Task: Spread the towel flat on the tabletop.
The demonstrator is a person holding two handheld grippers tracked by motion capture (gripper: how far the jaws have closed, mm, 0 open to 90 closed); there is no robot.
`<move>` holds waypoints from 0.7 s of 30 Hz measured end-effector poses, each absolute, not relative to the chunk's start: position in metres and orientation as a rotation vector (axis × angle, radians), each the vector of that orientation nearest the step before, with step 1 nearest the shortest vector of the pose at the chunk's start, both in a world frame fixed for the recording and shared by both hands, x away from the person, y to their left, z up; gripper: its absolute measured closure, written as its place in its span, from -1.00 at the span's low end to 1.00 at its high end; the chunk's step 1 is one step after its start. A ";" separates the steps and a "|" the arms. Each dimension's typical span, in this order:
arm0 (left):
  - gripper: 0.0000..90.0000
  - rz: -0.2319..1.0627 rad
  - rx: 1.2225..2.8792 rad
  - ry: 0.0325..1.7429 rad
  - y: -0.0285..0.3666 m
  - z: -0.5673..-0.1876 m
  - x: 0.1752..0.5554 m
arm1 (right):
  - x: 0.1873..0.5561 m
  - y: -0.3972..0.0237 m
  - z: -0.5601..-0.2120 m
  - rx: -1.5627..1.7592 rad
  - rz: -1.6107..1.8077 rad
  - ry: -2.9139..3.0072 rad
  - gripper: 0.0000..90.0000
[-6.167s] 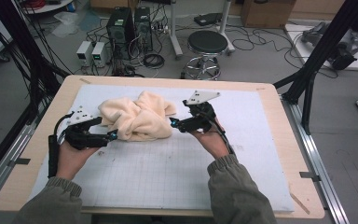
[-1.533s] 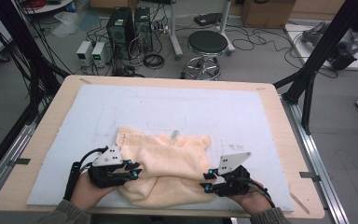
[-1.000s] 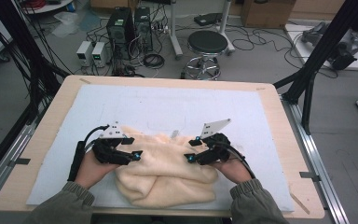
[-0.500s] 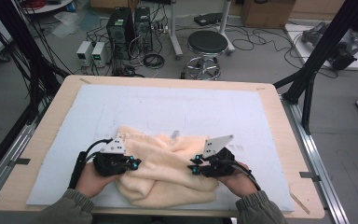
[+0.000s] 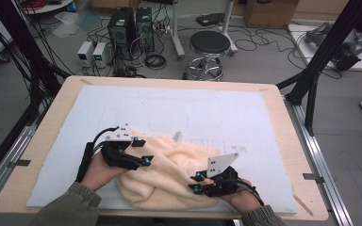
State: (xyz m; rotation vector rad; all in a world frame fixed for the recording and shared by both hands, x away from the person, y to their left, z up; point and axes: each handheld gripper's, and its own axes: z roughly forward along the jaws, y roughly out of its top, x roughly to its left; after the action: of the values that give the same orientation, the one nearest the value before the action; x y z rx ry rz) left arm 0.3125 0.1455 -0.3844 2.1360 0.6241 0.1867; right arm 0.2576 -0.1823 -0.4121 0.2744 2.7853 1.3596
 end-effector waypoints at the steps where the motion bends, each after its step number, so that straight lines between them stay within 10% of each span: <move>1: -0.28 0.170 2.155 0.641 0.143 -0.388 0.316 | 0.258 -0.183 -0.412 0.277 1.355 2.784 0.55; 4: -0.13 0.082 2.210 0.640 0.141 -0.397 0.323 | 0.258 -0.182 -0.413 0.292 1.348 2.780 0.50; 5: 0.32 0.085 2.225 0.612 0.141 -0.398 0.323 | 0.259 -0.182 -0.415 0.308 1.339 2.776 0.49; 10: 0.83 0.130 2.237 0.570 0.147 -0.398 0.312 | 0.259 -0.182 -0.415 0.318 1.335 2.773 0.48; 21: 0.93 0.159 2.180 0.532 0.174 -0.394 0.262 | 0.251 -0.182 -0.411 0.340 1.331 2.742 0.41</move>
State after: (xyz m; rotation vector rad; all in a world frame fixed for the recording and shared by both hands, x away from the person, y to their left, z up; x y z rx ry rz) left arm 0.2622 0.1745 -0.3940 2.1798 0.5319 0.1594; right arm 0.2514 -0.1824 -0.4111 0.3405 2.7419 1.3305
